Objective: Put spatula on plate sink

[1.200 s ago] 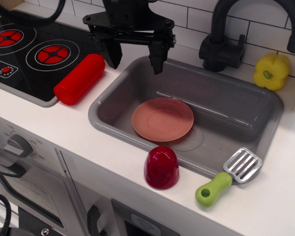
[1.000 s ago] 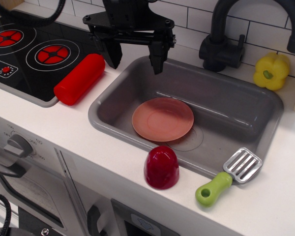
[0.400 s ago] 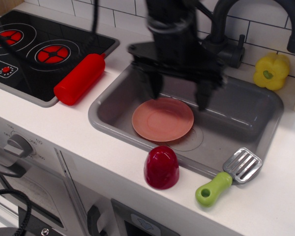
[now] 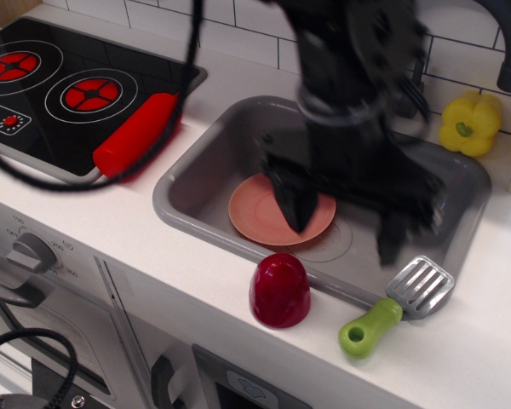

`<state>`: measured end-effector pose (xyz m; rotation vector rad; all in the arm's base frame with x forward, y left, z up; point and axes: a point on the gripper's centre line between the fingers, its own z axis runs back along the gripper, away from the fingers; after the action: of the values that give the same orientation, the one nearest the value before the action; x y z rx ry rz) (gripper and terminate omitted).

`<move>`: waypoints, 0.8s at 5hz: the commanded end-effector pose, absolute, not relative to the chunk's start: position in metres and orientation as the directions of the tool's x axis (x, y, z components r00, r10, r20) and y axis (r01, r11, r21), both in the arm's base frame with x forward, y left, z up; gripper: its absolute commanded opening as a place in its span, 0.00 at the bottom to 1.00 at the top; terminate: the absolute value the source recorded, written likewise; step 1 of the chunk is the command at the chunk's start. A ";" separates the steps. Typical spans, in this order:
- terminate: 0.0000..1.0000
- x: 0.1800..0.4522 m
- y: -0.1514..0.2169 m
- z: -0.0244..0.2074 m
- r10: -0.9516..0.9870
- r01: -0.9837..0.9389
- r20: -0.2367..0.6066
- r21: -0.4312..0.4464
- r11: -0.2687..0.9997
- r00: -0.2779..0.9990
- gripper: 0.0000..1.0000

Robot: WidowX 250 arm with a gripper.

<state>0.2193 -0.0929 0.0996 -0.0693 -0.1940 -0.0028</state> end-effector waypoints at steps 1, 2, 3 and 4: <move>0.00 0.207 -0.115 0.092 -0.042 0.061 0.197 -0.090 0.994 0.979 1.00; 0.00 0.203 -0.122 0.083 -0.059 0.080 0.211 -0.093 0.992 0.976 1.00; 0.00 0.202 -0.125 0.077 -0.057 0.077 0.207 -0.091 0.993 0.977 1.00; 0.00 0.199 -0.128 0.064 -0.059 0.081 0.203 -0.100 0.992 0.977 1.00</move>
<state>0.2001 -0.1276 0.0566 -0.0977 -0.1794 -0.0615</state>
